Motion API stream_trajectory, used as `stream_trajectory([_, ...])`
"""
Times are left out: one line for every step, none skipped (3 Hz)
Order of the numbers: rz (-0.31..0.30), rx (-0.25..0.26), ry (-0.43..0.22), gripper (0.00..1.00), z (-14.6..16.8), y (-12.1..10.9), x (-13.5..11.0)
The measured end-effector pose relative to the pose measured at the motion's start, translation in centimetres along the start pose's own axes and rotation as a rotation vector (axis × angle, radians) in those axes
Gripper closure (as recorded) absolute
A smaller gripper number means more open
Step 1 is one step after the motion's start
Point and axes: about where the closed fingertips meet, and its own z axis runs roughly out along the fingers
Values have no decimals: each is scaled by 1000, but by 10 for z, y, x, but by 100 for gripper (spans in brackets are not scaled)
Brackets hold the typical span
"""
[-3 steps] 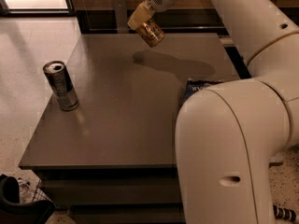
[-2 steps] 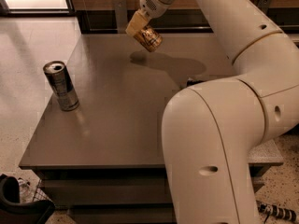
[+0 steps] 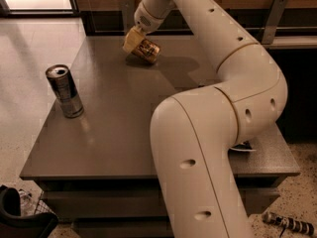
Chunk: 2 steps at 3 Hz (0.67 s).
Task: Knock orange can over
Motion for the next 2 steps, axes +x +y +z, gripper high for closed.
stream_trajectory([-13,-68,-95,100,40,6,-10])
stream_trajectory([-14,-87,-114,84,50,10,-15])
